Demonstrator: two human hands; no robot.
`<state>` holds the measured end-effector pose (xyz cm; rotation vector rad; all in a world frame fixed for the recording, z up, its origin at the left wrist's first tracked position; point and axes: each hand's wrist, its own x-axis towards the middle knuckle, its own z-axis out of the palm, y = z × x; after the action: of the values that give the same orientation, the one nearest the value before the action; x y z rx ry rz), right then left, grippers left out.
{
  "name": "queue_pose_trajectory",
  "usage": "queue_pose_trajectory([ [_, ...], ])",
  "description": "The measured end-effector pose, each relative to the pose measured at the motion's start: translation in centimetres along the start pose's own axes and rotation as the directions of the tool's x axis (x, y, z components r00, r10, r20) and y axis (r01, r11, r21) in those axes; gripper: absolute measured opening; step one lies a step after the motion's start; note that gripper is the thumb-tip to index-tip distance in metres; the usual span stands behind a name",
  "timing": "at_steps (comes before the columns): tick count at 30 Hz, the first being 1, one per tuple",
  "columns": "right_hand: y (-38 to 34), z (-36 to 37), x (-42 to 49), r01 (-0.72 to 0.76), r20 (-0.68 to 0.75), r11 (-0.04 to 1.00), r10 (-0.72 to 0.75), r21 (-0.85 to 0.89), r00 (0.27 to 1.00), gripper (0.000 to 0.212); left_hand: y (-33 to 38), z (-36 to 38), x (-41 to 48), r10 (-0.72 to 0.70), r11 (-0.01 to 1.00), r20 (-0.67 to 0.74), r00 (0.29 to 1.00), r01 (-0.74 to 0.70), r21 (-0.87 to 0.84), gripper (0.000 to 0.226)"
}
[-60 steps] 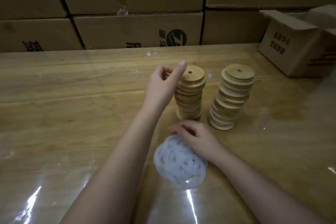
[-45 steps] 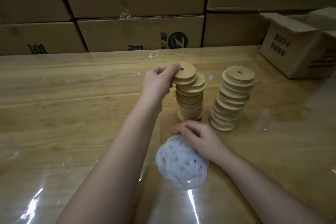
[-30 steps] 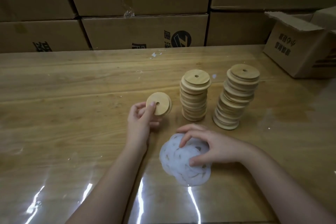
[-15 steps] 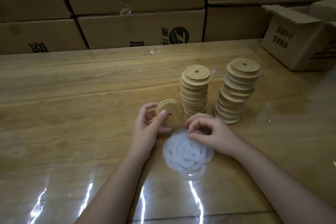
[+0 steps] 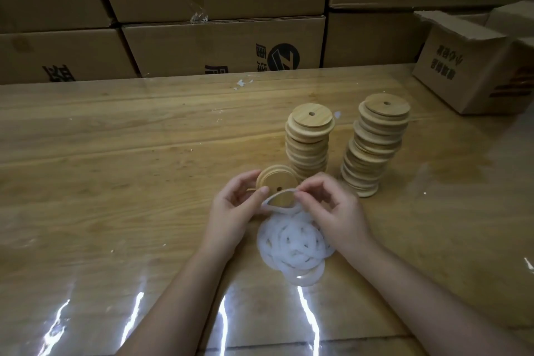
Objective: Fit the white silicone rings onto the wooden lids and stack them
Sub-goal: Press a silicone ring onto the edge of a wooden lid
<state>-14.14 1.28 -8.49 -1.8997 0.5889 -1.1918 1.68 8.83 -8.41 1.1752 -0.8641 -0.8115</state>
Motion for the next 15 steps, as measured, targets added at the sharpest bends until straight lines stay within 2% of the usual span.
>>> queue_pose_trajectory([
  [5,0.6,-0.3,0.1,-0.085,-0.062,0.996,0.087,0.032,0.994,0.010,-0.1,0.2,0.0,0.016,1.000,0.053,0.998,-0.017,0.026,0.035],
  [9,1.0,-0.1,0.4,-0.020,-0.085,0.998,0.015,-0.056,0.996,0.005,-0.2,0.4,-0.1,0.049,0.990,0.045,0.998,-0.055,0.129,0.018],
  [12,1.3,0.0,0.4,-0.075,-0.085,0.996,0.072,-0.040,0.994,0.007,-0.5,0.3,-0.1,0.073,0.970,0.104,0.992,-0.095,0.226,0.016],
  [15,1.5,0.0,0.4,-0.113,-0.089,0.993,0.109,-0.039,0.990,0.011,-0.3,0.5,-0.2,0.060,0.970,0.120,0.991,-0.087,0.228,0.013],
])
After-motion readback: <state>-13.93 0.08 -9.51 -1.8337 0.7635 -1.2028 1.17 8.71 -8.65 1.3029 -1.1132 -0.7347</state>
